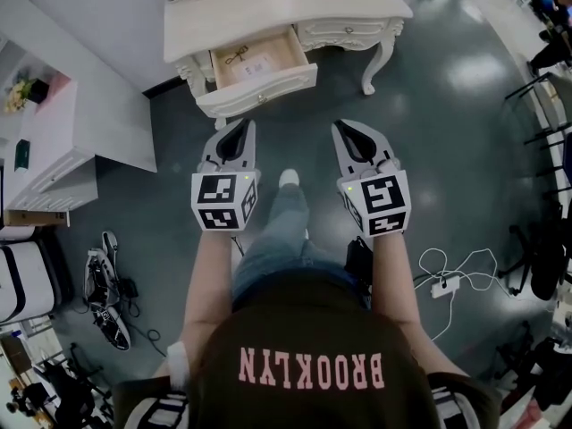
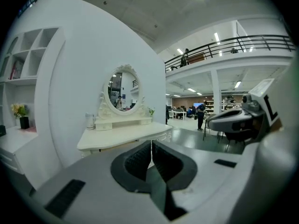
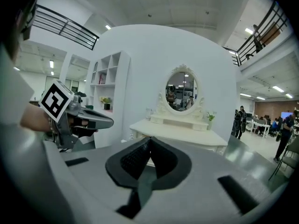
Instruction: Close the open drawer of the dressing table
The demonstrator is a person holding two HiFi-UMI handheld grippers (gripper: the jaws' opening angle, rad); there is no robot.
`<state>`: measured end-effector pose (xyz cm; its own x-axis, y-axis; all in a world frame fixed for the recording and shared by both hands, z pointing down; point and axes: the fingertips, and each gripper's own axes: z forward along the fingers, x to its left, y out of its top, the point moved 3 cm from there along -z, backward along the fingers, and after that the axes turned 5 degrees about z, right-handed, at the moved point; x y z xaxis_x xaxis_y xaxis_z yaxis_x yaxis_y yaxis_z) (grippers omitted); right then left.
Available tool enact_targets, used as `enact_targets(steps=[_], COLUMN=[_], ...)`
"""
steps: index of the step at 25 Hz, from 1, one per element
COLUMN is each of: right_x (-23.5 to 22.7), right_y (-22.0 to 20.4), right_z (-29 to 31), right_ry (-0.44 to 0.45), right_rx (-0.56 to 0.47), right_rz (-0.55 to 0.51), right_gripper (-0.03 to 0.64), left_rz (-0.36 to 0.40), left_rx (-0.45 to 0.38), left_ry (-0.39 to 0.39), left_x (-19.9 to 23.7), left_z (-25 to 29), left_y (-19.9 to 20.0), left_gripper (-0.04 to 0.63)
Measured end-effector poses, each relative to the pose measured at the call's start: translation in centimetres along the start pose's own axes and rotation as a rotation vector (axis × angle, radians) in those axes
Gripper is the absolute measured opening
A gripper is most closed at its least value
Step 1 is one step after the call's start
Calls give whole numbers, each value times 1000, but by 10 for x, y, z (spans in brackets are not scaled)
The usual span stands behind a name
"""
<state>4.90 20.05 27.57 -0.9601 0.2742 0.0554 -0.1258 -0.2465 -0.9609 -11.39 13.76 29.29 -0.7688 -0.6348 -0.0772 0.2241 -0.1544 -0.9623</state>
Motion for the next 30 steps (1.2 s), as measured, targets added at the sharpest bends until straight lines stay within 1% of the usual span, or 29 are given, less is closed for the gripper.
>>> enact_targets(steps=[3, 6, 8, 14, 17, 19, 21, 22, 25, 30], right_x=[-7, -18, -27, -56, -73, -84, -92, -96, -106, -126], right_y=[-3, -5, -9, -23, -32, -36, -42, -45, -53, -66], right_z=[8, 19, 29, 65, 85, 101, 116, 124, 144, 179], right_ry=[-8, -3, 3, 10, 18, 24, 35, 43, 52, 45], right_rx=[14, 5, 8, 42, 68, 87, 112, 126, 156, 195], right_rz=[-29, 17, 55, 100, 113, 123, 132, 135, 142, 153], right_gripper=[-4, -3, -3, -3, -3, -3, -3, -3, -3, -3], left_rz=[-3, 11, 5, -51, -97, -125, -155, -172, -212, -244], left_rx=[20, 38, 48, 87, 124, 158, 199, 216, 253, 314], left_ry=[3, 4, 3, 19, 44, 59, 60, 60, 80, 111], left_x=[-1, -3, -3, 9, 21, 29, 34, 37, 44, 53], left_z=[15, 32, 44, 88, 111, 126, 141, 147, 164, 188], left_y=[-8, -14, -18, -32, -42, -52, -64, -69, -84, -106], left_gripper=[5, 5, 5, 5, 8, 19, 69, 82, 87, 87])
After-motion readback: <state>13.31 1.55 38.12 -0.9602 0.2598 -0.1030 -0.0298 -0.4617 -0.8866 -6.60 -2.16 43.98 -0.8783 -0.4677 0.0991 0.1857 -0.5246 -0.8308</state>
